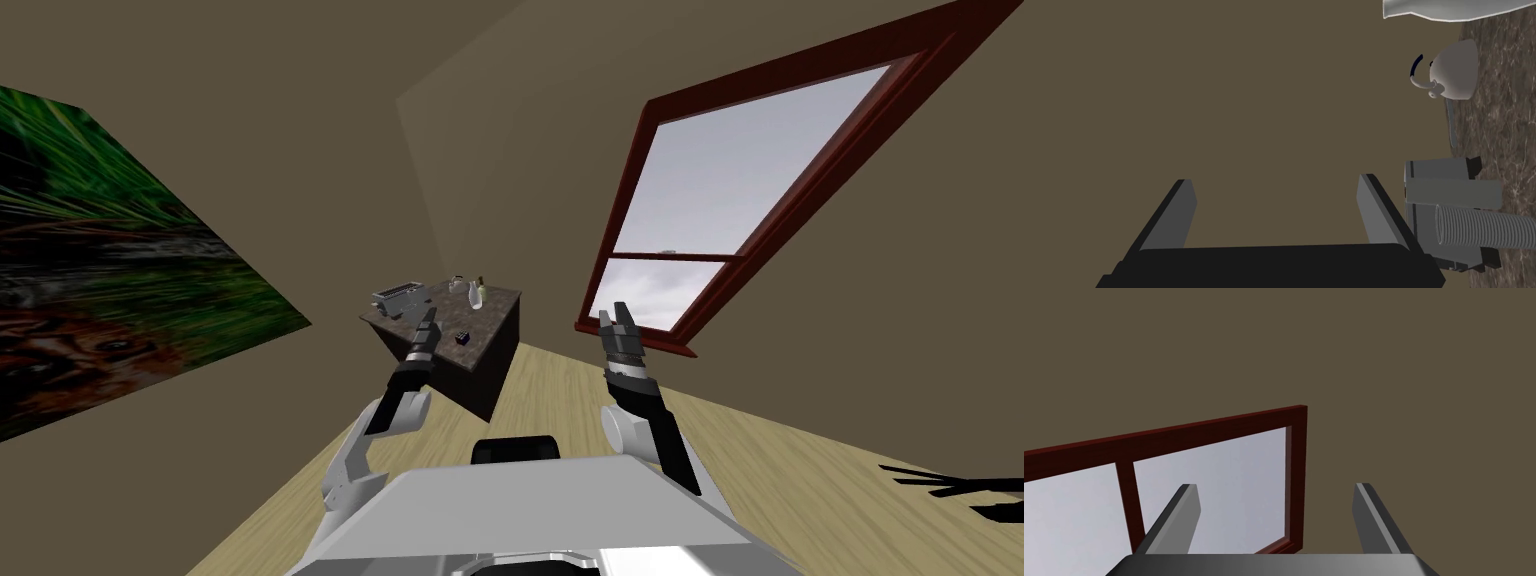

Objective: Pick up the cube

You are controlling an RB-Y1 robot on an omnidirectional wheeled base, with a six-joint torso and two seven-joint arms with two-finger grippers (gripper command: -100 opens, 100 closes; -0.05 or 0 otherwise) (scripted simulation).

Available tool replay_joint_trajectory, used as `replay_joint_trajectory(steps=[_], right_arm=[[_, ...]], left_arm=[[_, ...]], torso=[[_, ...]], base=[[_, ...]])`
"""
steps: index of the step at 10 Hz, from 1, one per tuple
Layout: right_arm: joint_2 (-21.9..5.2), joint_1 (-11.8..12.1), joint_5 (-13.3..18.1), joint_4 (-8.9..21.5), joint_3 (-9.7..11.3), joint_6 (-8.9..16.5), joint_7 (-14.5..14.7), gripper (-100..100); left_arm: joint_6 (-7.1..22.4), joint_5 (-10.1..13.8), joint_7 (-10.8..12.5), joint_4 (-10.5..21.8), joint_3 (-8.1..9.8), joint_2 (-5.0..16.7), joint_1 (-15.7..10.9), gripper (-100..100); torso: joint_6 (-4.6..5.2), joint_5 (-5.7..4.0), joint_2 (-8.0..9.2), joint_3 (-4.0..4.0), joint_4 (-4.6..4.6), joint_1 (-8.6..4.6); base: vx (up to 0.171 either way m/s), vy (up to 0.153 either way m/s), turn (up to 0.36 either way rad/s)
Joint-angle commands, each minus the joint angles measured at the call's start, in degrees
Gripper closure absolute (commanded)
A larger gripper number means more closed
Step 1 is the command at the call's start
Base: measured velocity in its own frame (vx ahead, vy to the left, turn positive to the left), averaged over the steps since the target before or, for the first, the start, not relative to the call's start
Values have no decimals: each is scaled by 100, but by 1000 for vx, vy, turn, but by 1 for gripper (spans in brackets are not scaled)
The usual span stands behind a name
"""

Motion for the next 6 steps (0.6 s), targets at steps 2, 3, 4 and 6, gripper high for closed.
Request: replay_joint_trajectory(steps=[2, 3, 4, 6], right_arm=[[0, 0, 0, 0, 0, 0, 0, 0], [0, 0, 0, 0, 0, 0, 0, 0], [0, 0, 0, 0, 0, 0, 0, 0], [0, 0, 0, 0, 0, 0, 0, 0]], left_arm=[[424, -77, -69, 418, 108, 149, -336, -100], [452, -77, -69, 499, 108, 149, -336, -100], [713, -125, -117, 713, 185, 233, -581, -100], [983, -173, -168, 1045, 267, 312, -837, -100]], torso=[[0, 0, 0, 0, 0, -4], [0, 0, 0, 0, 0, -1], [0, -1, -2, -1, 0, -6], [-1, -1, -4, -2, -1, -9]], base=[[-16, 46, 12], [-10, 39, 4], [-4, 39, 8], [-2, 37, 2]])
